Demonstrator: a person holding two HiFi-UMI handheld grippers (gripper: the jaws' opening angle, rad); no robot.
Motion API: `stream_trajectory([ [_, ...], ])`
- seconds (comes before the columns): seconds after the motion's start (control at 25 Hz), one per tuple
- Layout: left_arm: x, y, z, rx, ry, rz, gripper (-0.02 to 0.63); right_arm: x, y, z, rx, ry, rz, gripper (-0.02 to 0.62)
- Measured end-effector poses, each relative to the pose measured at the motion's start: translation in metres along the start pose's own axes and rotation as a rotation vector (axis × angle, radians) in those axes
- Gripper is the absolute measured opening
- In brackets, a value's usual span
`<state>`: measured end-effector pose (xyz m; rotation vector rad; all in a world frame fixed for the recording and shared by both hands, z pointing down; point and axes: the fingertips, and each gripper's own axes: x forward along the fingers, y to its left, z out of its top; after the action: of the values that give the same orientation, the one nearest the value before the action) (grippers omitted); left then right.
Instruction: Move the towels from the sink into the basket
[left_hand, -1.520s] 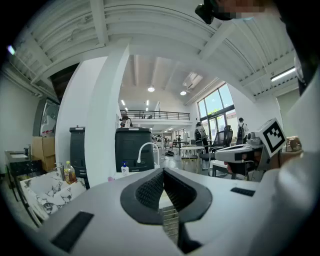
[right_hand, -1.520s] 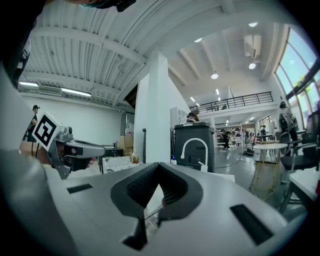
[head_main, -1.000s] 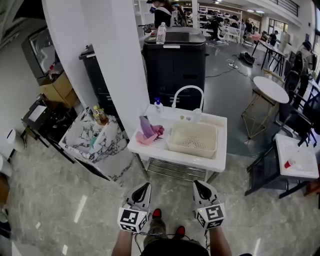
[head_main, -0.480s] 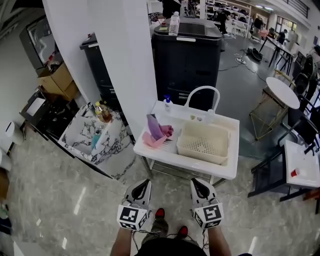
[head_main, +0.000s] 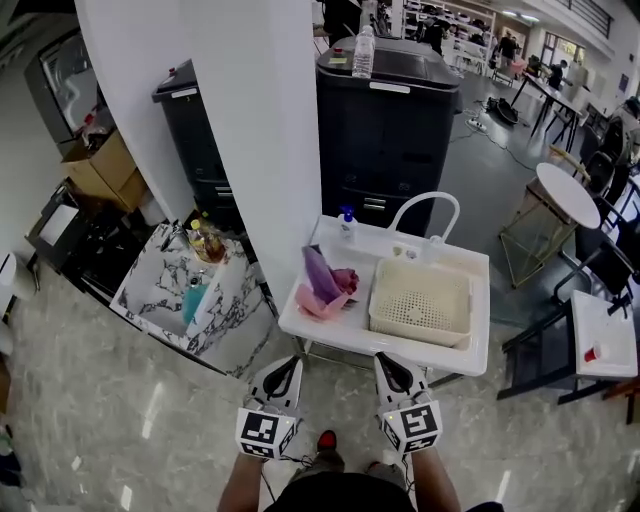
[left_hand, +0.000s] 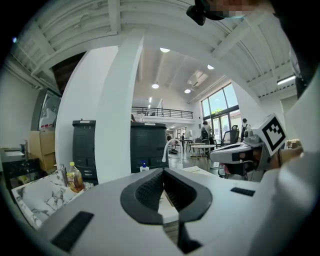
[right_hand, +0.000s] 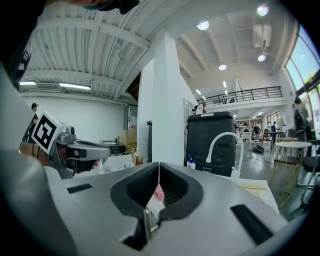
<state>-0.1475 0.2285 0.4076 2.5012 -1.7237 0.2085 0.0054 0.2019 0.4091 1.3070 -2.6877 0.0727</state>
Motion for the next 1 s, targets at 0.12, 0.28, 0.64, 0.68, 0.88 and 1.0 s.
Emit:
stream_trajectory([
  [0.12,0.003,0.021,-0.001,-0.003,0.002,0.002,0.008,0.021,0.010,-0.001,0.000,0.011,0.007,0.029],
  [0.28,0.009,0.042,0.000,-0.015,0.001,0.013,0.008,0.046,0.019,0.000,-0.006,0.025,0.033,0.029],
  [0.64,0.042,0.076,-0.015,-0.074,0.016,0.106,0.008,0.111,0.011,-0.017,-0.016,0.087,0.153,0.029],
  [0.68,0.047,0.080,-0.018,-0.083,0.023,0.124,0.008,0.120,0.009,-0.021,-0.019,0.096,0.177,0.029],
  [0.88,0.070,0.096,-0.034,-0.143,0.056,0.222,0.008,0.164,-0.009,-0.041,-0.021,0.151,0.276,0.029],
  [1.0,0.082,0.105,-0.046,-0.174,0.089,0.272,0.008,0.189,-0.019,-0.055,-0.013,0.177,0.324,0.029],
])
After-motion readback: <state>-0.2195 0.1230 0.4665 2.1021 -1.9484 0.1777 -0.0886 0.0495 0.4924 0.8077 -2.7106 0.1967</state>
